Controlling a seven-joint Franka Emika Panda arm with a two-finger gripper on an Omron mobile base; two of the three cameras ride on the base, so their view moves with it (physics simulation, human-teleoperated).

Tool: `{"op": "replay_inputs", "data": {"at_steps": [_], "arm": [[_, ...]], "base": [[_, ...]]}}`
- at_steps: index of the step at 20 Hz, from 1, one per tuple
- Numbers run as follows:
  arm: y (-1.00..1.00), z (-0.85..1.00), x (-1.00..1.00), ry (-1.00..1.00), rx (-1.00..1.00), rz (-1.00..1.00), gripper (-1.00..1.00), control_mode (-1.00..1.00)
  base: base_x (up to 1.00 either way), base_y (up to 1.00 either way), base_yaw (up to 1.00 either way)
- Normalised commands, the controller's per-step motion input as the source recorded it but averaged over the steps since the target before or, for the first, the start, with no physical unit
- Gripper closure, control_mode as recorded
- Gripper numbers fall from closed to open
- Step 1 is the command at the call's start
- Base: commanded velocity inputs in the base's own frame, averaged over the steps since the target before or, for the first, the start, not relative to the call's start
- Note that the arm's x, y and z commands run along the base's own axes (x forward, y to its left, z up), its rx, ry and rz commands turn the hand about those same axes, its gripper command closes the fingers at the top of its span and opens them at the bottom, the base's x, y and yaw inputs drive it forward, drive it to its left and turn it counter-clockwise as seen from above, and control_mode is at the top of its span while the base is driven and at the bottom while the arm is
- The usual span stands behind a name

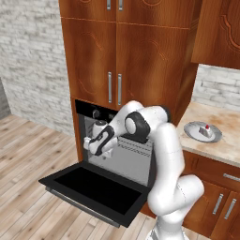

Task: Take the baked cake out of the oven and place it on the plate for cooling. Then close the oven door.

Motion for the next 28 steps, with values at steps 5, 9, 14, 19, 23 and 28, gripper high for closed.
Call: {"op": "replay_inputs", "data": {"at_steps": [5, 9, 14, 19, 23, 28], "arm": [[0.01, 0.51, -0.52, 0.03, 0.00, -0.01, -1.00, -1.00], [0.06, 0.43, -0.56, 0.00, 0.02, -0.06, -1.00, -1.00], [0.08, 0.34, -0.62, 0.01, 0.03, -0.08, -1.00, -1.00], [0.09, 0.26, -0.61, 0.03, 0.02, -0.09, -1.00, -1.00], [0.09, 0.22, -0.63, 0.00, 0.02, -0.06, -1.00, -1.00], [0.10, 0.23, -0.62, 0.01, 0.03, -0.04, -1.00, -1.00]], "base": [[0.00, 0.00, 0.00], [0.00, 0.00, 0.00], [0.00, 0.00, 0.00], [0.00, 0.00, 0.00], [0.00, 0.00, 0.00], [0.00, 0.00, 0.00]]}}
